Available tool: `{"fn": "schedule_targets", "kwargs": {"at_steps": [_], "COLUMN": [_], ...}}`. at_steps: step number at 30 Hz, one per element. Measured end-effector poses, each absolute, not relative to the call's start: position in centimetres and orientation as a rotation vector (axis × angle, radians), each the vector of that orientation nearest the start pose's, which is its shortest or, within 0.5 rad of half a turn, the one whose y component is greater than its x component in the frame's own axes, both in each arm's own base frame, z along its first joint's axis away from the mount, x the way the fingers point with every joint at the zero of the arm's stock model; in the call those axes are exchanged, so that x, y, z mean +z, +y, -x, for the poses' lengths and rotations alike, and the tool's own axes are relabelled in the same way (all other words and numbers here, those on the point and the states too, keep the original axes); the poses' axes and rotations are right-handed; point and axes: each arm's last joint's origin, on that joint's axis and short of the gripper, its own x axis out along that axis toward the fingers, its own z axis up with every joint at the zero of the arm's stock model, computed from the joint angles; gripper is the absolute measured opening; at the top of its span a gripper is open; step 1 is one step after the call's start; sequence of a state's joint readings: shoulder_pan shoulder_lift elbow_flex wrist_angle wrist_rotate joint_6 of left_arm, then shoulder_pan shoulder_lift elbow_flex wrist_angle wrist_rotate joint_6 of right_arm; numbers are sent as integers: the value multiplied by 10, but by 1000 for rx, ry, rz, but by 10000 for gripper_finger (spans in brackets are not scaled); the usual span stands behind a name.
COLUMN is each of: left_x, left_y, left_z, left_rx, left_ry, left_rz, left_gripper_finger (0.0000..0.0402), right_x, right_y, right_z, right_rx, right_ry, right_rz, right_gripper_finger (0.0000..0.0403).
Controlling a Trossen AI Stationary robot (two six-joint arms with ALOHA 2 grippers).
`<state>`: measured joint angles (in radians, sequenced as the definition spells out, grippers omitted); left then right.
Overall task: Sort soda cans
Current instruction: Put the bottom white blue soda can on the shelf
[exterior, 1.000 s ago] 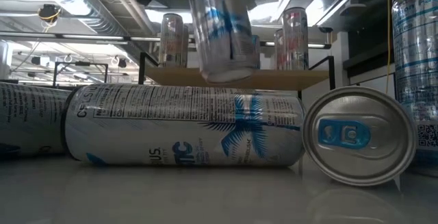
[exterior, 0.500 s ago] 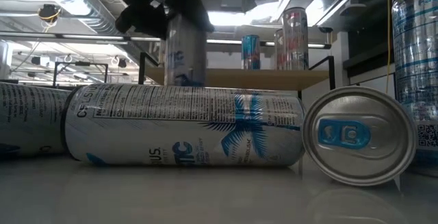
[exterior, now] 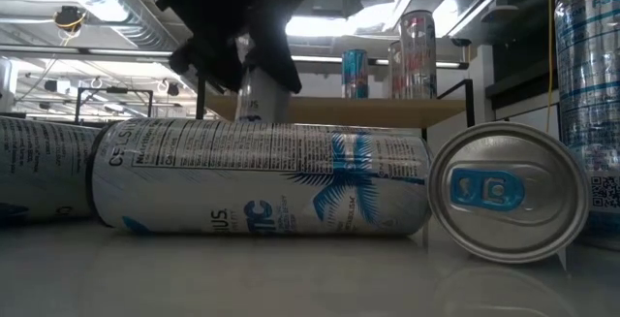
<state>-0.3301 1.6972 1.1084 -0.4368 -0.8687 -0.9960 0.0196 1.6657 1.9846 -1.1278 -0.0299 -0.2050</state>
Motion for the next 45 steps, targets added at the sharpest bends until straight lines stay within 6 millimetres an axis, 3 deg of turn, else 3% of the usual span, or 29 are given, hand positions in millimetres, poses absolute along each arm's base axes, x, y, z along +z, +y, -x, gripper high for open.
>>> {"fn": "schedule_targets", "kwargs": {"at_steps": [8, 27, 38, 45], "left_x": [205, 202, 202, 210], "left_y": [-87, -80, -80, -82], "left_z": [-327, -329, -328, -324], "left_rx": [781, 755, 750, 719], "left_ry": [558, 615, 622, 624], "left_rz": [384, 422, 419, 422], "left_gripper_finger": [283, 289, 352, 356], "right_x": [430, 430, 430, 430], "right_y": [7, 7, 7, 8], "right_z": [-326, -326, -326, -326], "right_rx": [130, 130, 130, 144], "right_ry": [800, 799, 799, 797], "right_rz": [190, 190, 190, 185], "right_gripper_finger": [364, 364, 364, 364]}}
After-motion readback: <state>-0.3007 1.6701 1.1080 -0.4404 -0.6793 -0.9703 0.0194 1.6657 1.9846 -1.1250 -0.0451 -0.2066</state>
